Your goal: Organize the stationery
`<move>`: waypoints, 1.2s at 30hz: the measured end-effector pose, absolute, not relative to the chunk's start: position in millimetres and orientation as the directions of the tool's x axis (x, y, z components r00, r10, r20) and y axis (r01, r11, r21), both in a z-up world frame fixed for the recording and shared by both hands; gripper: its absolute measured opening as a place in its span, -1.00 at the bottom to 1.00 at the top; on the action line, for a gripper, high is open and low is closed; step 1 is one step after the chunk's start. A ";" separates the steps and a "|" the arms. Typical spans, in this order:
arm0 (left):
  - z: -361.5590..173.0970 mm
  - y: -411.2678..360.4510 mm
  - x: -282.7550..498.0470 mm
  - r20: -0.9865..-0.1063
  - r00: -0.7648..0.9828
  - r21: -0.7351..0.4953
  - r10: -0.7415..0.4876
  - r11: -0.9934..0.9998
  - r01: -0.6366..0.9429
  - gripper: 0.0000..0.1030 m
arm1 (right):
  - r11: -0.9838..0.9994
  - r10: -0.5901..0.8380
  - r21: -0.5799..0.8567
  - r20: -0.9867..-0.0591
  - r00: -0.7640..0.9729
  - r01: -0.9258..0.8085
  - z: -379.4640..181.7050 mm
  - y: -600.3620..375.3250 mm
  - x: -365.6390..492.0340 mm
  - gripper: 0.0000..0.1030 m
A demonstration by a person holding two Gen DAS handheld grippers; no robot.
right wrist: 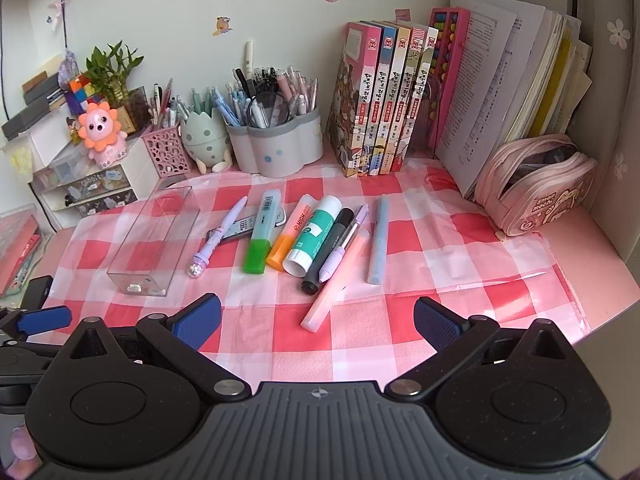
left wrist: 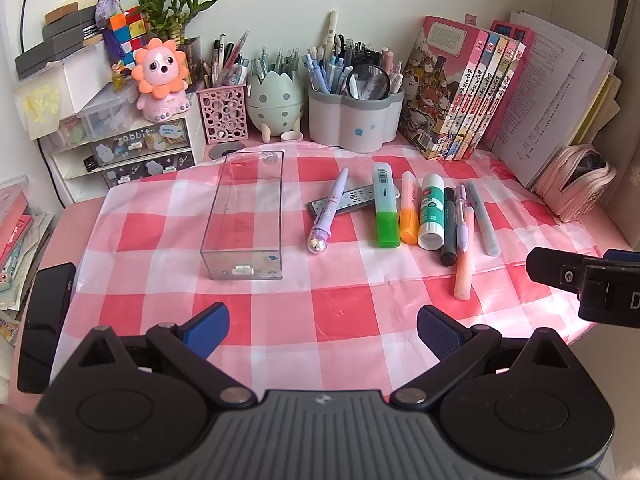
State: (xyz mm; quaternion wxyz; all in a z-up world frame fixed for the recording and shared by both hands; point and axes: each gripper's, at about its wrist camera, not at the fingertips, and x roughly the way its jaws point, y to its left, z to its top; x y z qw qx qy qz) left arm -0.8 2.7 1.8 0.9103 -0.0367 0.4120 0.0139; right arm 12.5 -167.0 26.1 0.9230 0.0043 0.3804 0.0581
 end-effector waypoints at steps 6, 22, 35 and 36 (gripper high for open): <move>2.4 2.5 -0.6 -0.750 0.661 -0.056 -0.006 0.997 -0.055 0.48 | 0.993 0.111 0.052 -0.702 0.703 -0.104 26.3 -166.5 12.2 0.90; 4.2 1.9 -1.4 -0.746 0.666 -0.059 -0.010 0.997 -0.052 0.48 | 0.993 0.112 0.050 -0.707 0.699 -0.109 25.7 -164.6 13.4 0.90; 4.4 2.5 -1.3 -0.746 0.665 -0.061 -0.011 0.997 -0.052 0.48 | 0.992 0.113 0.048 -0.709 0.696 -0.113 25.3 -161.9 13.1 0.90; 4.3 2.6 -1.4 -0.747 0.665 -0.061 -0.011 0.997 -0.052 0.48 | 0.992 0.113 0.048 -0.709 0.696 -0.112 25.4 -161.8 13.2 0.90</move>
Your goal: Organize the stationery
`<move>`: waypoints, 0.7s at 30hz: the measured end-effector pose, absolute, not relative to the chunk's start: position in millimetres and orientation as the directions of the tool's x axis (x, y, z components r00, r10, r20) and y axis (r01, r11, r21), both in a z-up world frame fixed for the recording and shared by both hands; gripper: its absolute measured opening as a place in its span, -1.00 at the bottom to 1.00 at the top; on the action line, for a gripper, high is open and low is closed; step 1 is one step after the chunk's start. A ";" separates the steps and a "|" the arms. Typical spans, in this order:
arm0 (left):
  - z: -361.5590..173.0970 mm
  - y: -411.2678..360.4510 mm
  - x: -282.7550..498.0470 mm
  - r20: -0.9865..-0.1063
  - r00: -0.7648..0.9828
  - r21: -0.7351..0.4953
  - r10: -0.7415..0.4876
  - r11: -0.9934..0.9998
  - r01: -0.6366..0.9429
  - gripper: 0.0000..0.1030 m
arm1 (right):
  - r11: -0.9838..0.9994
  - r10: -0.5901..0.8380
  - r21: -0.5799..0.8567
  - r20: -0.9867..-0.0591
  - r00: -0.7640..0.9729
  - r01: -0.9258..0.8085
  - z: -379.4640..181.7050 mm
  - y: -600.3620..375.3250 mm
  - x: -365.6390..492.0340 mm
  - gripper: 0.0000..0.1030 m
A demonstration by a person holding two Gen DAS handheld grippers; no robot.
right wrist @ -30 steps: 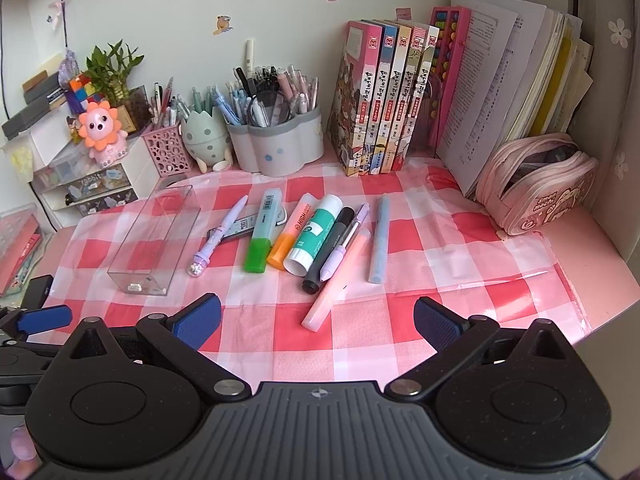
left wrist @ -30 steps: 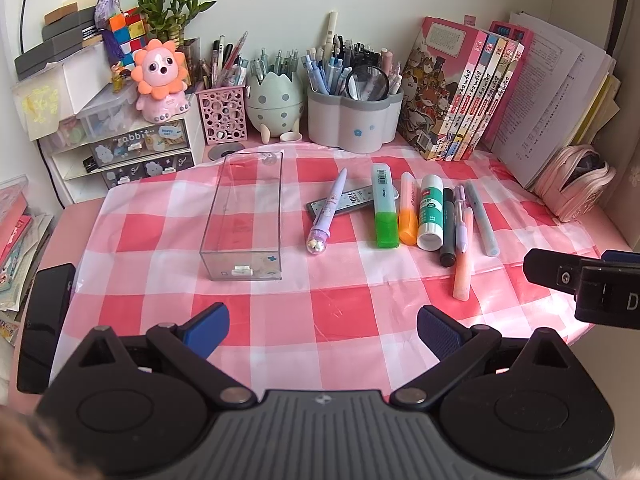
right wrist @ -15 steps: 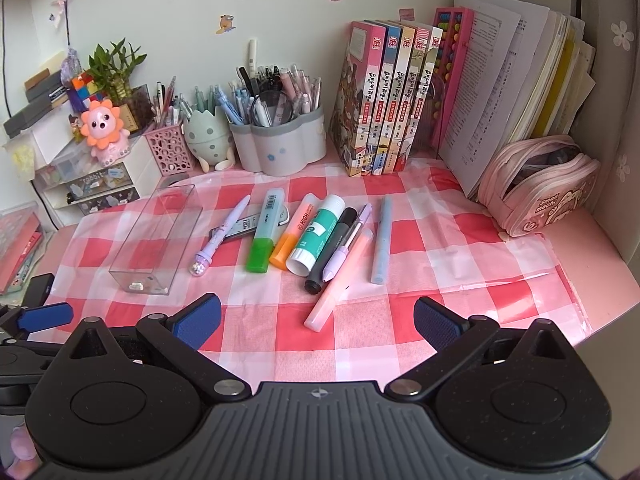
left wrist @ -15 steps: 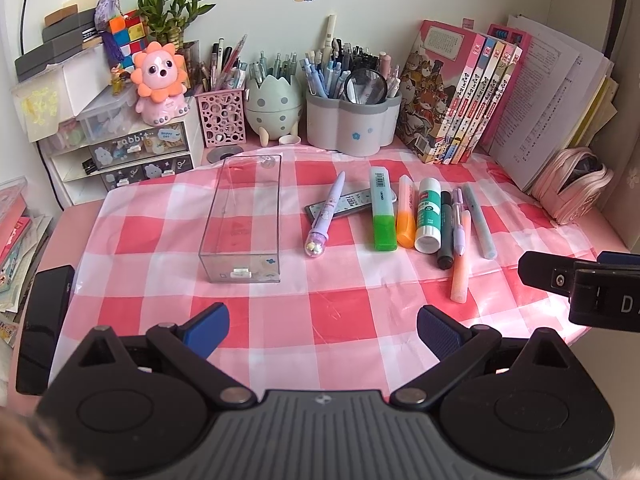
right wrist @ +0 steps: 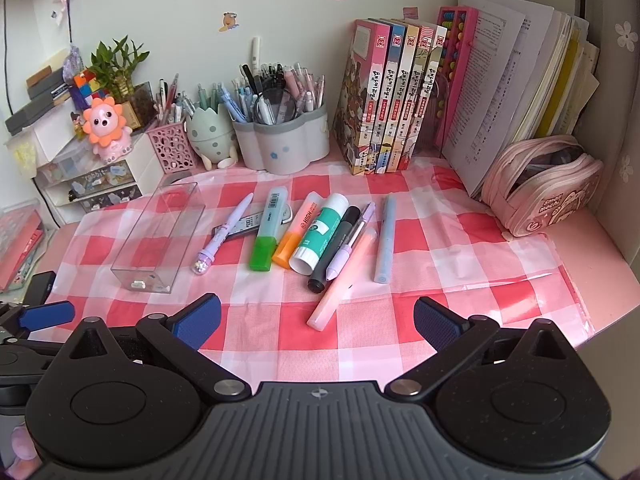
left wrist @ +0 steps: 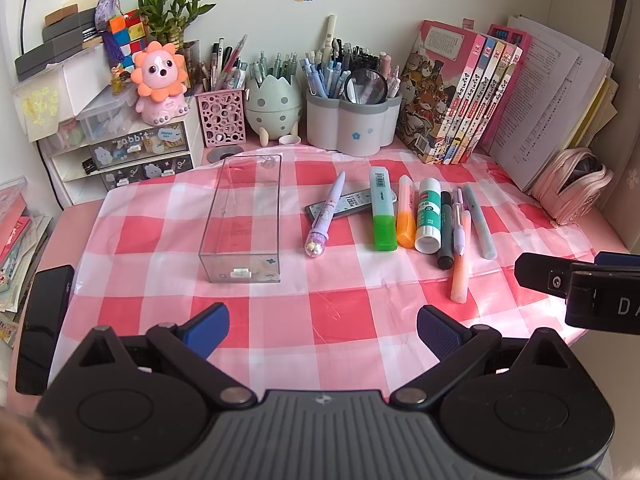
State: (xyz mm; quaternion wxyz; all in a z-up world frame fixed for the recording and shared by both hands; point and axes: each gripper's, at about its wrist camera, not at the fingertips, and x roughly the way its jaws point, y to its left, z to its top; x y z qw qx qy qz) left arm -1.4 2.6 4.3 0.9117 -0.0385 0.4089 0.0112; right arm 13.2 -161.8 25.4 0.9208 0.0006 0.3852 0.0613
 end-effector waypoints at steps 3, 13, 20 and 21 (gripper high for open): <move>4.3 2.6 -1.5 -0.746 0.666 -0.060 -0.011 0.997 -0.051 0.48 | 0.993 0.113 0.048 -0.709 0.696 -0.112 25.2 -161.3 13.0 0.90; 1.9 3.9 0.4 -0.749 0.662 -0.062 -0.012 0.997 -0.052 0.48 | 0.993 0.113 0.049 -0.710 0.695 -0.111 24.5 -161.9 14.8 0.90; -12.4 8.8 13.6 -0.768 0.640 -0.053 0.005 0.996 -0.072 0.48 | 0.991 0.124 0.053 -0.714 0.689 -0.124 18.0 -158.3 23.9 0.90; -15.1 9.5 15.8 -0.770 0.638 -0.047 0.013 0.996 -0.077 0.48 | 0.991 0.125 0.052 -0.716 0.687 -0.127 16.0 -157.6 25.8 0.90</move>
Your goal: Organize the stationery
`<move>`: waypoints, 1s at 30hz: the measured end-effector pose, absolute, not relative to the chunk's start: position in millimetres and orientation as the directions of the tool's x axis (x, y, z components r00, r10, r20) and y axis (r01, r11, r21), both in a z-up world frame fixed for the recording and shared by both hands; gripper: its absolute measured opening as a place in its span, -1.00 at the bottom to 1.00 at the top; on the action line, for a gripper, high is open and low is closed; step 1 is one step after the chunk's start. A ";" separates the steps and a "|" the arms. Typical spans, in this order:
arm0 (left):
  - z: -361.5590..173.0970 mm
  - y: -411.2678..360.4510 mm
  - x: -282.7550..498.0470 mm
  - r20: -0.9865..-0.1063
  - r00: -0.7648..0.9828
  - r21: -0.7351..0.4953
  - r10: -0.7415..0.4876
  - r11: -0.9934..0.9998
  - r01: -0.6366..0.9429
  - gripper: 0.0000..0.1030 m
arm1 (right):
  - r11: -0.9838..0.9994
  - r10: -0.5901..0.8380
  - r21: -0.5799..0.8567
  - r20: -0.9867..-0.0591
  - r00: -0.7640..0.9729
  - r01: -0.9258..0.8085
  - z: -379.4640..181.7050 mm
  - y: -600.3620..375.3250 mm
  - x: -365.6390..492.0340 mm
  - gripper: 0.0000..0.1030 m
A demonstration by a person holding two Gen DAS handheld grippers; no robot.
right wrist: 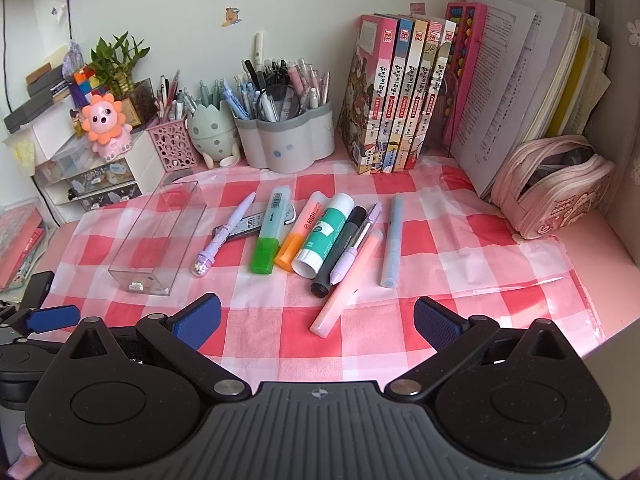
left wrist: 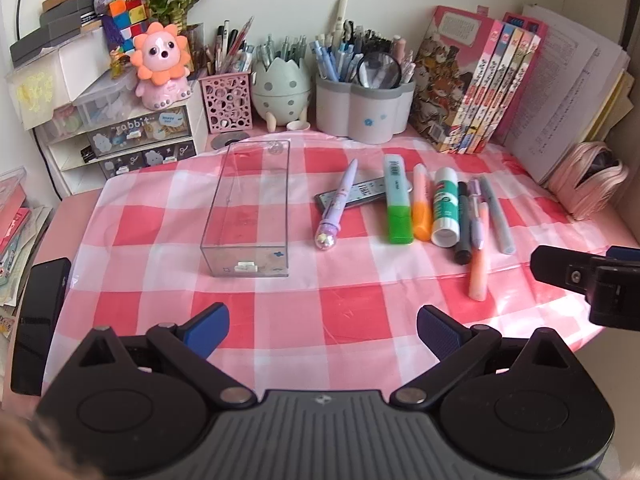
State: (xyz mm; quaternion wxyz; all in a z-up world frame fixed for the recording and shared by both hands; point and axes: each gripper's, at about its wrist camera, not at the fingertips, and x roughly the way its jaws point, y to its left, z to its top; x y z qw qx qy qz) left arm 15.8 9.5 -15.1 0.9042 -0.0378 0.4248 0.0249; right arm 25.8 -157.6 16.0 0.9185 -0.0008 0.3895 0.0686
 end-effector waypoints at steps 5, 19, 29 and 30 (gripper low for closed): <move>-33.9 17.6 26.5 -0.769 0.638 -0.022 0.044 0.995 -0.094 0.48 | 0.991 0.119 0.041 -0.722 0.682 -0.129 3.8 -156.5 36.2 0.90; -88.4 46.7 57.4 -0.697 0.699 0.052 0.157 0.984 -0.169 0.48 | 0.992 0.093 -0.001 -0.678 0.730 -0.127 -32.4 -154.2 68.9 0.90; -104.4 54.1 69.8 -0.631 0.772 -0.022 0.072 0.994 -0.110 0.47 | 0.994 0.066 -0.018 -0.664 0.745 -0.104 -54.4 -163.3 89.6 0.90; -104.9 53.8 70.3 -0.626 0.777 -0.020 0.073 0.994 -0.110 0.47 | 0.995 0.065 -0.017 -0.663 0.745 -0.103 -55.7 -164.3 91.5 0.90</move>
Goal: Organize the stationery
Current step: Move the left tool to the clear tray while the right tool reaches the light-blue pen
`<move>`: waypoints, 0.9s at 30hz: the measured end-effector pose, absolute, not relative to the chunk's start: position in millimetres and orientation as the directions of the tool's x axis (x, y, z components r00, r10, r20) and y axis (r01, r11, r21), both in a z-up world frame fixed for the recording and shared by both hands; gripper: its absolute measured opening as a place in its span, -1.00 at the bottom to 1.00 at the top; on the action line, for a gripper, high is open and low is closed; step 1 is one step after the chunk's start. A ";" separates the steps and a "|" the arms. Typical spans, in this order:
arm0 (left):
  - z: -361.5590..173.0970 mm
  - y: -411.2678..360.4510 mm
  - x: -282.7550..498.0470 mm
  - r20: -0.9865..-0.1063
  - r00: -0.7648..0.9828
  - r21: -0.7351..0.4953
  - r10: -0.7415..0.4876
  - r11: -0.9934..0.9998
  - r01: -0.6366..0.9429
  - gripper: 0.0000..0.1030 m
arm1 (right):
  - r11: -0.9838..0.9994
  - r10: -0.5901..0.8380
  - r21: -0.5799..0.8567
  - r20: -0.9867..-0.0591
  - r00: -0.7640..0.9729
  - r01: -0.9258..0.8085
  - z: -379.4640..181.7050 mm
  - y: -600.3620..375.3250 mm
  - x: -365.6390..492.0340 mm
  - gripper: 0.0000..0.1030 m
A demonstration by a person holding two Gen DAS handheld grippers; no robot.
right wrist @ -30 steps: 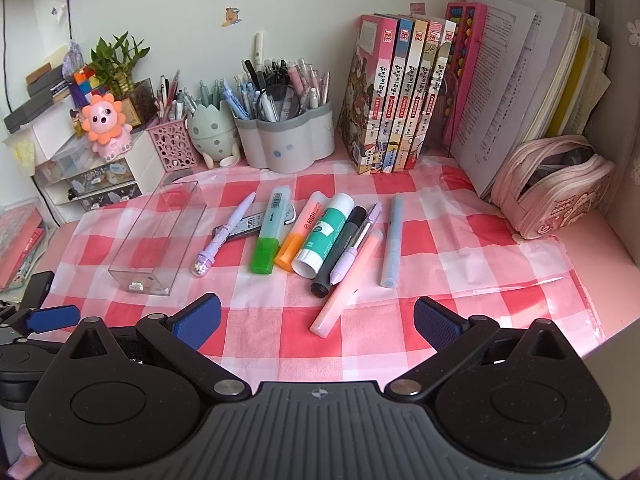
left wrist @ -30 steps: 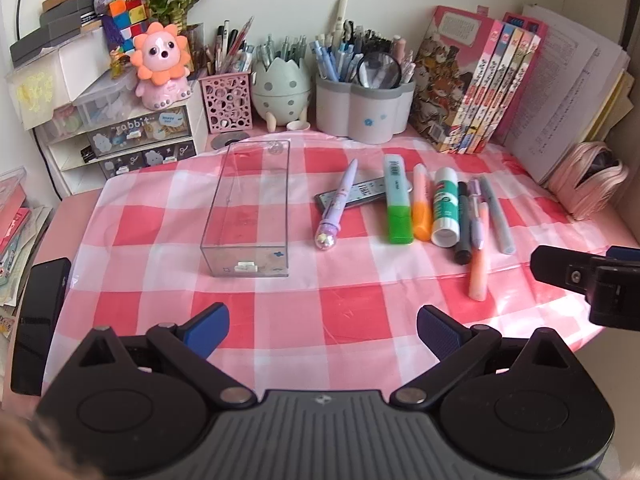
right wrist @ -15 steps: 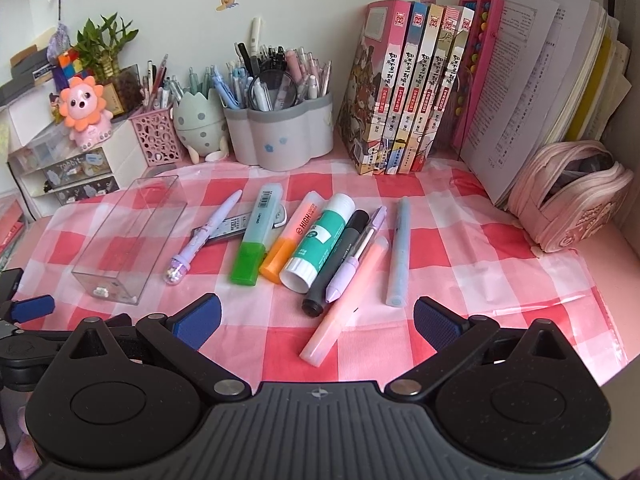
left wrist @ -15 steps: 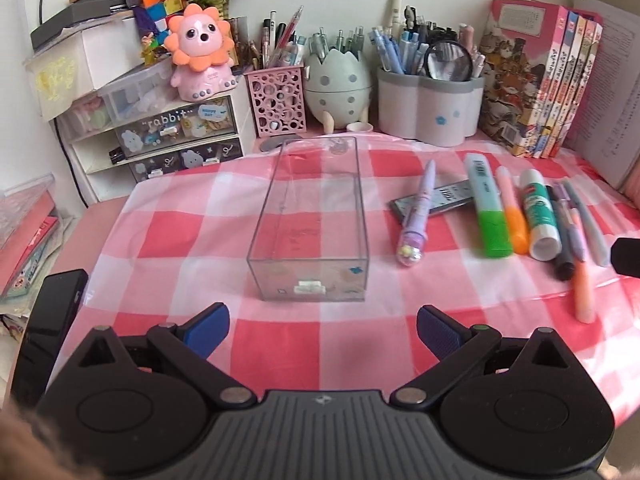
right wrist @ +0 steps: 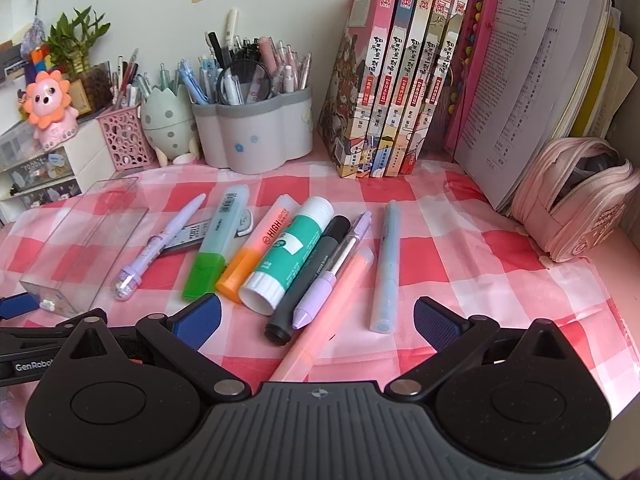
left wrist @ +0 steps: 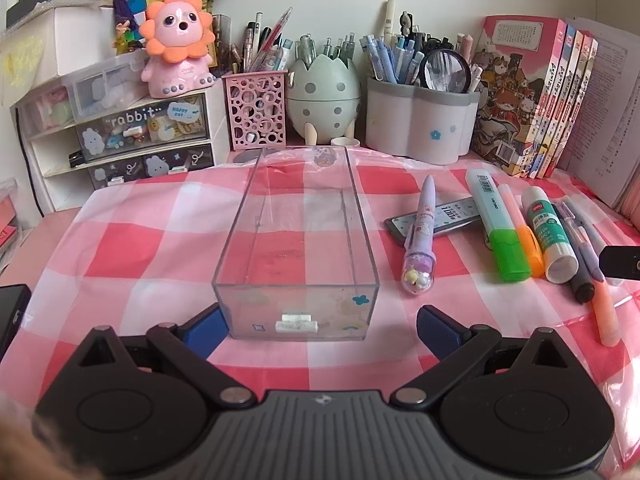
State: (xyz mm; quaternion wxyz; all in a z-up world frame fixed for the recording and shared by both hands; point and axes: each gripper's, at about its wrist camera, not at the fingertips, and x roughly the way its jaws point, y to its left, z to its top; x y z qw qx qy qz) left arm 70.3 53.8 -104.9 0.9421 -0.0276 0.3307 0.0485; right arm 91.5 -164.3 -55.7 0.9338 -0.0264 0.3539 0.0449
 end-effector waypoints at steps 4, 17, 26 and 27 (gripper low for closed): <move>-105.8 56.2 72.3 -0.604 0.795 -0.035 0.067 0.993 -0.110 0.42 | 0.996 0.061 -0.007 -0.667 0.742 -0.089 -62.2 -170.0 99.7 0.90; -108.9 57.3 78.3 -0.609 0.789 -0.004 0.078 0.995 -0.101 0.12 | 0.996 0.085 0.063 -0.657 0.749 -0.058 -63.2 -197.0 122.8 0.83; -109.8 57.1 79.6 -0.587 0.808 -0.021 0.055 0.996 -0.083 -0.07 | 0.991 0.073 0.132 -0.682 0.728 0.025 -70.4 -224.5 143.4 0.25; -109.8 57.0 79.7 -0.587 0.808 -0.021 0.056 0.996 -0.083 -0.07 | 0.990 0.074 0.139 -0.684 0.726 0.031 -71.1 -226.7 145.7 0.20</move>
